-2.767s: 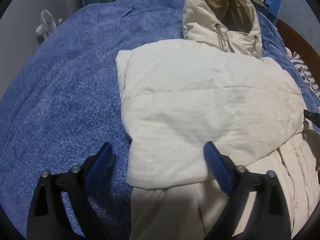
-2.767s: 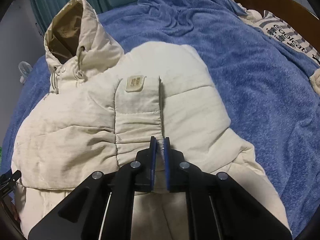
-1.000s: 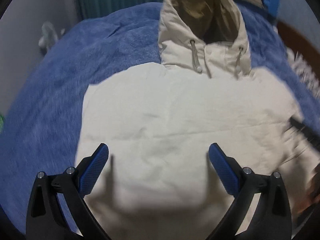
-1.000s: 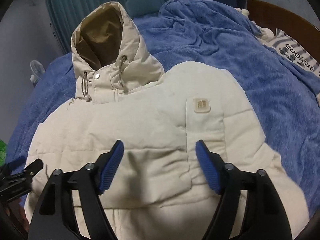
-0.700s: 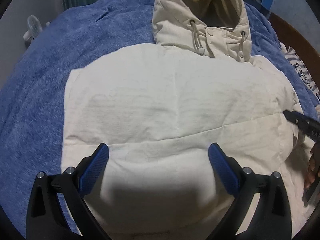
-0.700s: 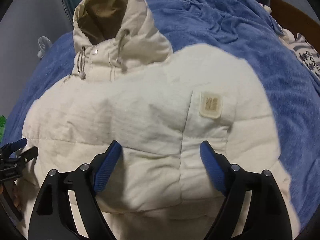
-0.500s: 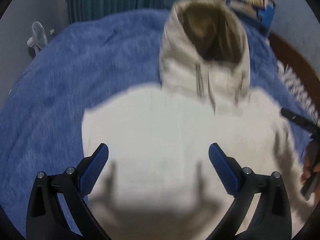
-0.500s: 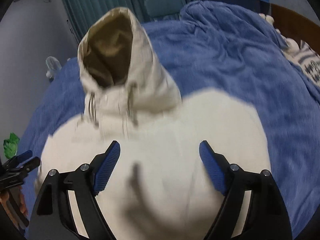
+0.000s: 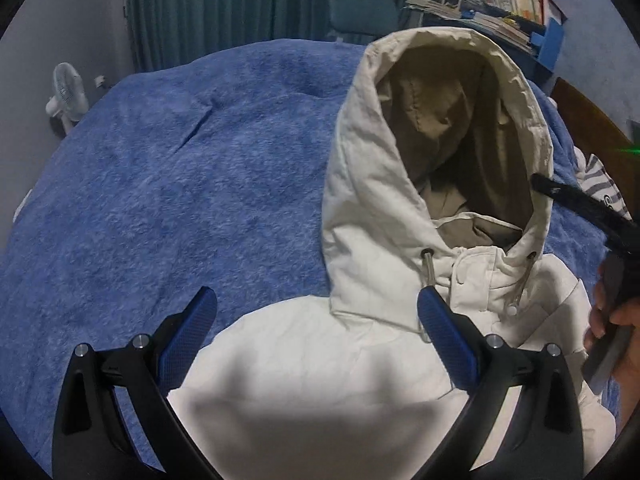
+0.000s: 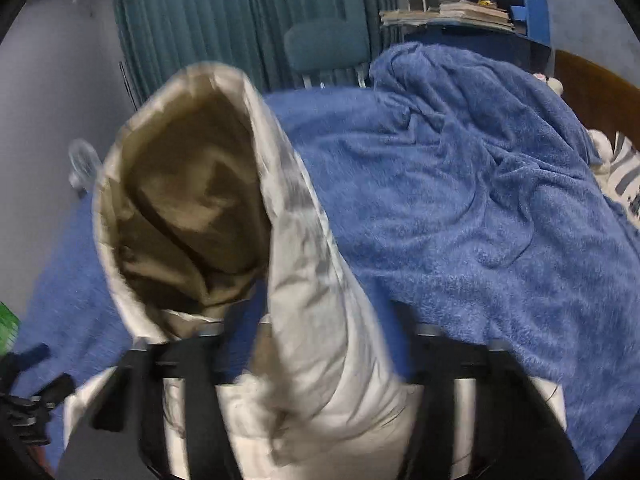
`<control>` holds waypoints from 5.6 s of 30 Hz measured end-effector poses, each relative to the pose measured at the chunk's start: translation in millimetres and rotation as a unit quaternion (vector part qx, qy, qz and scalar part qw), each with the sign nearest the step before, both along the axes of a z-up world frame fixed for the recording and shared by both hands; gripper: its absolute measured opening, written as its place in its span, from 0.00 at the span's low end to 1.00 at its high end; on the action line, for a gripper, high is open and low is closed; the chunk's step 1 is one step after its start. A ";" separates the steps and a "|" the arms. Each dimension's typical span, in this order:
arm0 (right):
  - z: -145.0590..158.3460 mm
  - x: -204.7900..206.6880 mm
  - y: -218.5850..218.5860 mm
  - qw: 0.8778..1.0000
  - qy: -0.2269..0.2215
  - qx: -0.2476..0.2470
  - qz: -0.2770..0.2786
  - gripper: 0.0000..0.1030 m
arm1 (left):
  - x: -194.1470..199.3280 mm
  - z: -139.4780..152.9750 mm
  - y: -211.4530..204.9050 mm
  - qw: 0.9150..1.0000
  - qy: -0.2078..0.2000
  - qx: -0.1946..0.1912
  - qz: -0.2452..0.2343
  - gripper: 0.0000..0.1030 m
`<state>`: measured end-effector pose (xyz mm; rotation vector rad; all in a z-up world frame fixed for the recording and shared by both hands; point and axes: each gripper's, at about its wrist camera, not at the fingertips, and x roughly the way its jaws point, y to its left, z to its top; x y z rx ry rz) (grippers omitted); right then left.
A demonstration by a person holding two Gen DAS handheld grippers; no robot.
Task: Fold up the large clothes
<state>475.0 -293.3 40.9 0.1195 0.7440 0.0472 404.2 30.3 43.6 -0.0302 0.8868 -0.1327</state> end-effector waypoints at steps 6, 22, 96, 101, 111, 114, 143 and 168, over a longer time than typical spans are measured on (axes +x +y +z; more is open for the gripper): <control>2.4 -31.2 -3.9 0.999 -0.040 0.003 0.029 0.06 | -3.7 -4.6 -3.1 1.000 -0.012 -0.026 -0.007 0.93; -14.4 -138.5 -16.3 0.990 -0.062 -0.043 0.123 0.06 | -32.8 8.0 -63.9 0.970 -0.122 0.189 -0.090 0.56; -99.0 -128.3 24.6 0.979 0.039 -0.050 0.191 0.72 | -96.8 -97.4 -38.1 0.992 -0.029 -0.001 -0.125 0.64; -92.8 -140.3 11.2 0.981 0.011 -0.012 0.195 0.73 | -116.3 -79.3 -40.1 0.991 -0.039 0.000 -0.125 0.63; -85.7 -137.2 0.6 0.982 0.018 0.013 0.189 0.77 | -117.5 -83.7 -44.7 0.990 -0.038 0.028 -0.130 0.63; -64.9 -144.1 -8.0 0.983 0.003 0.015 0.184 0.82 | -126.0 -66.1 -42.8 0.990 -0.050 0.018 -0.129 0.66; 70.5 -352.9 -51.8 0.993 -0.001 -0.045 0.112 0.86 | -300.1 65.4 -29.4 0.982 -0.093 0.112 -0.122 0.78; 16.6 -543.9 -154.6 0.999 0.046 0.007 -0.024 0.89 | -482.5 15.0 45.8 0.999 0.033 0.021 0.019 0.81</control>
